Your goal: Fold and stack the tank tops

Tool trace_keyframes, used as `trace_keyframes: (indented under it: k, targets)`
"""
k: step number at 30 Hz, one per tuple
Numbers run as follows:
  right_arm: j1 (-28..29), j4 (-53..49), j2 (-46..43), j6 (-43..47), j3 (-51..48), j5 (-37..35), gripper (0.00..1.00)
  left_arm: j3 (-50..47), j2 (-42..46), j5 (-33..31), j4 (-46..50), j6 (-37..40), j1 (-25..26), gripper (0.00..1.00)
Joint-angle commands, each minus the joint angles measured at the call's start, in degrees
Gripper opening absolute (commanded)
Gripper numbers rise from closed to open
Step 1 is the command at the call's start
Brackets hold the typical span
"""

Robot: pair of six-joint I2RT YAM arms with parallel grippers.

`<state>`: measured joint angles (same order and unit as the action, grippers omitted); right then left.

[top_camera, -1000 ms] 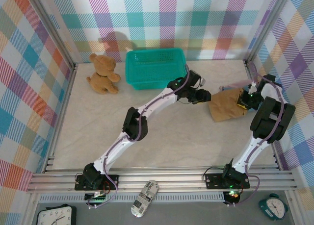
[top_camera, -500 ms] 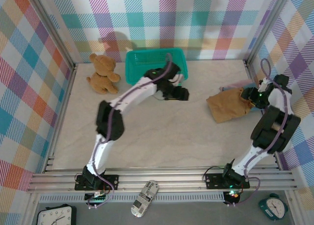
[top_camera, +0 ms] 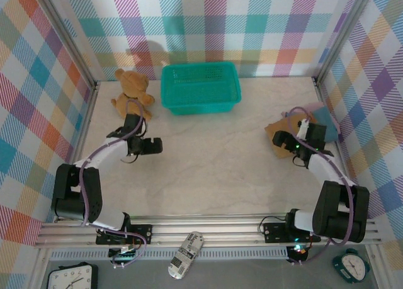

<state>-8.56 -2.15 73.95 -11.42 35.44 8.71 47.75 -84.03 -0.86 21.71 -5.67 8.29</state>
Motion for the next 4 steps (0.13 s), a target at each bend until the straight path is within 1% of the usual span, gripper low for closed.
trace_keyframes:
  k: [1,3,4]
  targets:
    - [6.56,7.61,2.74,-1.67,0.36,-13.39,0.99,-3.34,1.78,-1.45,-16.3,3.46,-2.65,1.0]
    - [7.85,8.12,3.06,-0.87,-0.09,-14.51,0.99,-4.77,0.76,-1.62,-18.91,4.51,-3.64,1.0]
    - [7.94,9.94,2.42,-0.12,-1.15,-13.04,0.99,-5.16,-0.03,-1.5,-19.53,4.82,-4.32,1.0]
